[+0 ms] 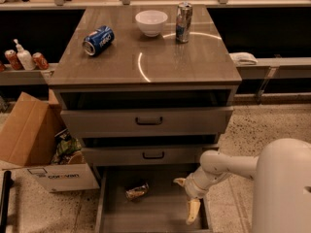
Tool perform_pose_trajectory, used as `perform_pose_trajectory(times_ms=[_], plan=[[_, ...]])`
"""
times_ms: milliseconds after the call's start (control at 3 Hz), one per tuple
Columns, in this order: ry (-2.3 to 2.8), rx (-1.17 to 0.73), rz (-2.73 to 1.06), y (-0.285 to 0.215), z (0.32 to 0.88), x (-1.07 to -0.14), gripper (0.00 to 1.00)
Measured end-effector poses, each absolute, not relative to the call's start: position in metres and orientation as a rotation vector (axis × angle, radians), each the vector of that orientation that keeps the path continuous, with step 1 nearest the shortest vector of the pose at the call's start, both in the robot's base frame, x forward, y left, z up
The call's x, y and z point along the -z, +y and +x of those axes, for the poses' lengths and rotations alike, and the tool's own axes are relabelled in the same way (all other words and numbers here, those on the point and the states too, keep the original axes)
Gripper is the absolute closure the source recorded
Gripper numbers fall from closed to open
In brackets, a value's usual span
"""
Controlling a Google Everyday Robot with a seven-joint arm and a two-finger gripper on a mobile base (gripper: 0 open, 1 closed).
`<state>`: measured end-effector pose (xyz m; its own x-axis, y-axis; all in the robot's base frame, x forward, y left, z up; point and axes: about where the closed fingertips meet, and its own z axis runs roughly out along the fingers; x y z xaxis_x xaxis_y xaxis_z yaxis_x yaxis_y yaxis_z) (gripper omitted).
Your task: Pick orange can from bottom drawer and place on counter
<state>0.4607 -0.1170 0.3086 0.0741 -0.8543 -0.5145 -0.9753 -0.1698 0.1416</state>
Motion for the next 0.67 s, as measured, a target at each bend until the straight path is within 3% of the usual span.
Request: perform_pose_trajectory(times_ms=[667], plan=[[1.706, -0.7, -2.119, -0.1121, 0.4714, -0.288, 0.0]])
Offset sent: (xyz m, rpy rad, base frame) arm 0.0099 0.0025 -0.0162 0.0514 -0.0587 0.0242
